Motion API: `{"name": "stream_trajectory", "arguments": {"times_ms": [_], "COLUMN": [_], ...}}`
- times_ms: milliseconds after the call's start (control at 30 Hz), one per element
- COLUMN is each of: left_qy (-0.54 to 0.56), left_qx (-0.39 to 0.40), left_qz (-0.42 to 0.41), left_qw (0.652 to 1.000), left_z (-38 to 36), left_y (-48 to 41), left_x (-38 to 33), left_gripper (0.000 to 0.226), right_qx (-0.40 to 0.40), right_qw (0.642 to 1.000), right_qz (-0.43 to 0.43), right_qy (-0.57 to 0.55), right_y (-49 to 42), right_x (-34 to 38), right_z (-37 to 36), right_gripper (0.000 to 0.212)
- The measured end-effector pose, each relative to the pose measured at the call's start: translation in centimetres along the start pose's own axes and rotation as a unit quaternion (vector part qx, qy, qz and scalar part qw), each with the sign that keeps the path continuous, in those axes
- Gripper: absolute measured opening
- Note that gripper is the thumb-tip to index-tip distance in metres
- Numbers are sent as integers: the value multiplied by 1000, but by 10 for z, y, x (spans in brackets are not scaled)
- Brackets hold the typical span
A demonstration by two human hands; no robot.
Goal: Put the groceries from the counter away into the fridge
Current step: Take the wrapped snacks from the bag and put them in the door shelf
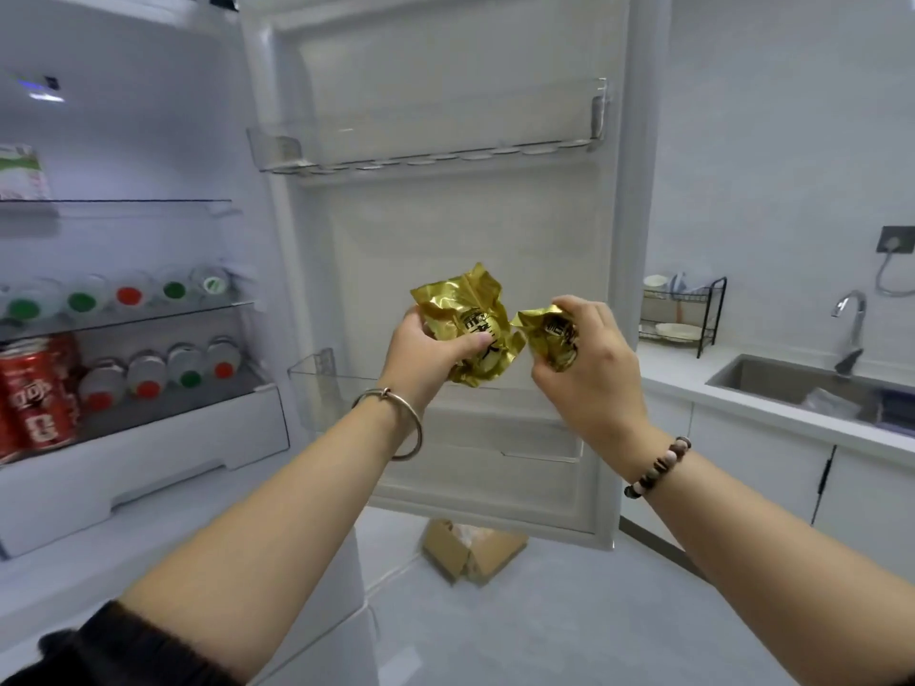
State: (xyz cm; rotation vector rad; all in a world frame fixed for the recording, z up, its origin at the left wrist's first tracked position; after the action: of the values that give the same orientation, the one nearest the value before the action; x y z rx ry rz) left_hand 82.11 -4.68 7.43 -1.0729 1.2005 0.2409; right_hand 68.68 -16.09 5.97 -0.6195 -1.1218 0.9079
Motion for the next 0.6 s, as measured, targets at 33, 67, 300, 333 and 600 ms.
{"name": "stream_trajectory", "arguments": {"times_ms": [33, 67, 300, 333, 600], "left_qy": [-7, -17, -146, -168, -364], "left_qx": [-1, -4, 2, 11, 199], "left_qz": [-8, -18, -28, -14, 83], "left_qw": [1000, 1000, 989, 986, 906], "left_z": [4, 10, 64, 73, 117], "left_y": [-9, -18, -68, -76, -118], "left_x": [1, 4, 26, 31, 74], "left_gripper": [42, 43, 53, 53, 44], "right_qx": [12, 29, 157, 170, 303], "right_qw": [1000, 999, 982, 979, 928], "right_qz": [-7, -15, -104, -114, -202], "right_qy": [-6, -12, -18, -13, 84], "right_y": [-8, -14, -45, -48, -54], "right_x": [0, 0, 4, 6, 22], "right_z": [-8, -18, -89, -100, -176], "right_gripper": [52, 51, 41, 39, 32]}}
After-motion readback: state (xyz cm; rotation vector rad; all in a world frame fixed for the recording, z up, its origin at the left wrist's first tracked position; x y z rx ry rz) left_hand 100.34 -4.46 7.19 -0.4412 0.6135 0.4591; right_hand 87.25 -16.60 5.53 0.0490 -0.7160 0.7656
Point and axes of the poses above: each hand's wrist, its own y-axis away from the middle knuckle, its own z-axis out of the back of the hand, x = y × z, the point moved 3 cm from there along -y, towards the middle knuckle, and after that the axes turned 9 degrees about -z, right-handed, at the moved point
